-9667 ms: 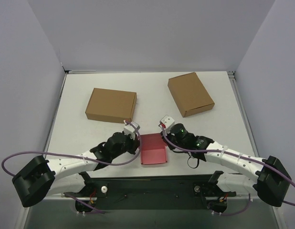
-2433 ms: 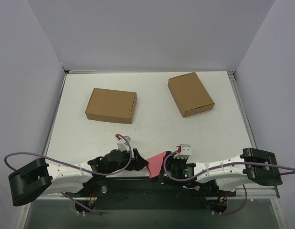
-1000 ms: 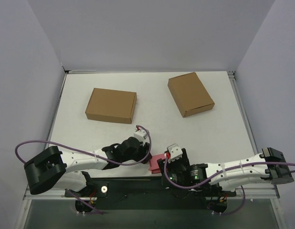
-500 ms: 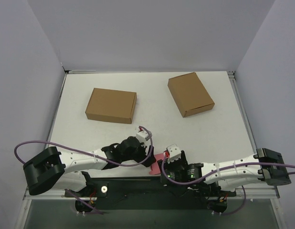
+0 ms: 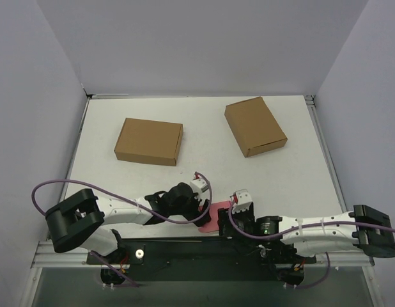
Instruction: Fold the paper box
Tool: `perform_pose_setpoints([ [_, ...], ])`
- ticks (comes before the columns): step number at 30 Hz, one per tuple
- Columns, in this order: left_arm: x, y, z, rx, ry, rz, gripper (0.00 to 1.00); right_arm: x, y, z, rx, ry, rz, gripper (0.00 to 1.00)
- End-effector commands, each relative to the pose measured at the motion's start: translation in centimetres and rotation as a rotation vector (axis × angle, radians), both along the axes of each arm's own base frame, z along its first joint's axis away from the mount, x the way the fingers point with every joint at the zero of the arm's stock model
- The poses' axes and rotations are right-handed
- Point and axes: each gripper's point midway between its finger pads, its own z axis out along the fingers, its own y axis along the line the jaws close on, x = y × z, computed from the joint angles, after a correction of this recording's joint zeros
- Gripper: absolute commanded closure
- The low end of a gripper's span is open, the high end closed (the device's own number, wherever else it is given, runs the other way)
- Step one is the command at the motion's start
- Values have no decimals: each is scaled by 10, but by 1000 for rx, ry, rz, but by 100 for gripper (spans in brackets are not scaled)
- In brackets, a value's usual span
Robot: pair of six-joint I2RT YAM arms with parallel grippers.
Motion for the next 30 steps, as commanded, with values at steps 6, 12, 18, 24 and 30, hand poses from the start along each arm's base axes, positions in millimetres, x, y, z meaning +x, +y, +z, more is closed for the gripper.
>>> perform_pose_setpoints([
  [6, 7, 0, -11, 23, -63, -36, 24, 2, -11, 1, 97, 81, 3, 23],
  [12, 4, 8, -16, 15, -68, -28, 27, 10, -22, -12, 94, 206, -55, 22],
  [18, 5, 9, -11, -28, -85, -4, 28, 1, -9, -28, 218, 326, -37, 24],
  [24, 0, 13, -13, -59, -85, -6, 29, -15, 6, -47, 376, 420, -48, 24],
  [30, -5, 18, -11, -114, -93, 3, 33, -12, 27, -49, 487, 448, -54, 27],
])
